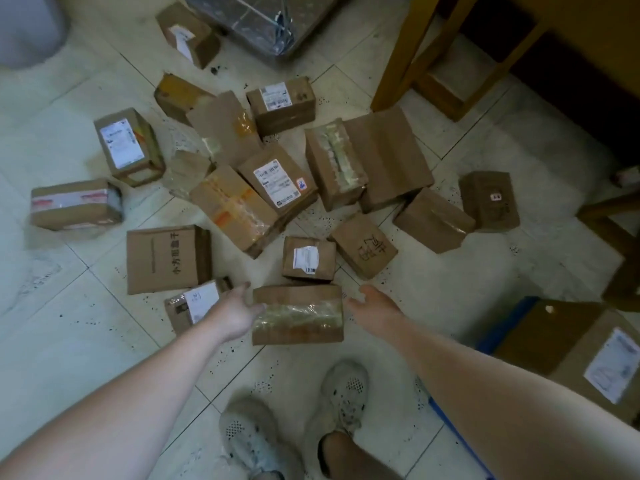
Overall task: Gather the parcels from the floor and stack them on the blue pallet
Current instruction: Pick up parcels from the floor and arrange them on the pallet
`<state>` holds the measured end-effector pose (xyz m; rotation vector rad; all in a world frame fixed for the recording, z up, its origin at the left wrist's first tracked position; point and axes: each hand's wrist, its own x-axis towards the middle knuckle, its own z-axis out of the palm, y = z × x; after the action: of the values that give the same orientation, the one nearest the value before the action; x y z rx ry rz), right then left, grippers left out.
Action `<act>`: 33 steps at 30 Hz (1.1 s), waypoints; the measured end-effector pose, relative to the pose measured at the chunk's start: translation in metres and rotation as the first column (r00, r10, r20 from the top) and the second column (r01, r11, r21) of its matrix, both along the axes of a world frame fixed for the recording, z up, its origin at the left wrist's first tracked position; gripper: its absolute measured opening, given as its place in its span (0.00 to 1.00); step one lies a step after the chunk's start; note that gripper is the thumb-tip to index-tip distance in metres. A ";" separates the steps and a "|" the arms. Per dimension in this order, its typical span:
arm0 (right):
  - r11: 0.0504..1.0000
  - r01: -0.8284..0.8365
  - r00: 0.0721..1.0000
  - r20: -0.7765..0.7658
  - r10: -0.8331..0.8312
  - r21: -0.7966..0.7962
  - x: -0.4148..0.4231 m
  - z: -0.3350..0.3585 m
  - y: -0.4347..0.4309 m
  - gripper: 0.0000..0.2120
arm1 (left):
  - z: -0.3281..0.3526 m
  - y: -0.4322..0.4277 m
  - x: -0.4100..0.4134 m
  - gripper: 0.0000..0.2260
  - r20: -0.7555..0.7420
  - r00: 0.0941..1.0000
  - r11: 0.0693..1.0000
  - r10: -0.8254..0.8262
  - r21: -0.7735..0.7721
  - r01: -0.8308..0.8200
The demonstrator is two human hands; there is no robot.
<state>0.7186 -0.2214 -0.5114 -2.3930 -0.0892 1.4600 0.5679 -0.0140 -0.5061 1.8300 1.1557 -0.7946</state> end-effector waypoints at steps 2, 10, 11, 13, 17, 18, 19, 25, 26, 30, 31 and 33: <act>1.000 -0.006 1.000 -0.009 0.006 0.001 0.001 -0.029 0.000 0.33 | -0.028 -0.003 0.006 0.32 0.002 1.000 0.999 0.026 -0.019 -0.026; 0.967 0.239 0.959 -0.177 -0.222 0.083 -0.015 -0.152 0.017 0.30 | -0.147 -0.014 0.009 0.28 -0.012 0.910 0.899 0.415 -0.146 -0.413; 0.957 0.281 0.946 -0.191 -0.262 0.077 -0.015 -0.161 0.018 0.31 | -0.157 -0.013 0.008 0.31 -0.029 0.878 0.864 0.478 -0.167 -0.476; 0.931 0.363 0.915 -0.206 -0.346 0.047 -0.014 -0.173 0.016 0.29 | -0.169 -0.014 0.003 0.34 -0.094 0.837 0.815 0.539 -0.191 -0.546; 0.903 0.429 0.887 -0.177 -0.426 -0.022 -0.018 -0.159 0.002 0.30 | -0.160 -0.036 -0.011 0.38 -0.171 0.808 0.774 0.564 -0.232 -0.590; 0.902 0.431 0.887 -0.169 -0.430 -0.034 -0.019 -0.149 0.000 0.33 | -0.150 -0.040 -0.013 0.38 -0.163 0.781 0.742 0.603 -0.245 -0.624; 0.896 0.442 0.881 -0.168 -0.443 -0.049 -0.020 -0.136 -0.002 0.37 | -0.140 -0.043 -0.014 0.38 -0.149 0.743 0.700 0.653 -0.257 -0.666; 0.881 0.473 0.877 -0.081 -0.474 -0.027 -0.025 -0.044 -0.028 0.24 | -0.053 -0.047 0.005 0.33 -0.004 0.743 0.707 0.670 -0.303 -0.639; 0.876 0.481 0.873 -0.085 -0.480 -0.006 -0.025 -0.027 -0.033 0.23 | -0.037 -0.046 0.007 0.34 0.020 0.774 0.737 0.633 -0.321 -0.594; 0.830 0.550 0.835 -0.080 -0.545 0.095 -0.029 0.037 -0.049 0.25 | 0.024 -0.040 0.007 0.36 0.130 0.897 0.876 0.423 -0.313 -0.367; 0.792 0.593 0.805 -0.082 -0.588 0.142 -0.030 0.052 -0.054 0.26 | 0.041 -0.040 0.010 0.36 0.164 0.905 0.892 0.391 -0.311 -0.329; 0.683 0.691 0.718 -0.123 -0.685 0.237 -0.033 0.082 -0.065 0.30 | 0.076 -0.045 0.019 0.28 0.219 0.867 0.859 0.448 -0.375 -0.349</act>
<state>0.6854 -0.2864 -0.4291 -1.8574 0.5412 1.0190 0.5866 -0.0591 -0.4304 1.3132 1.0838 -0.4116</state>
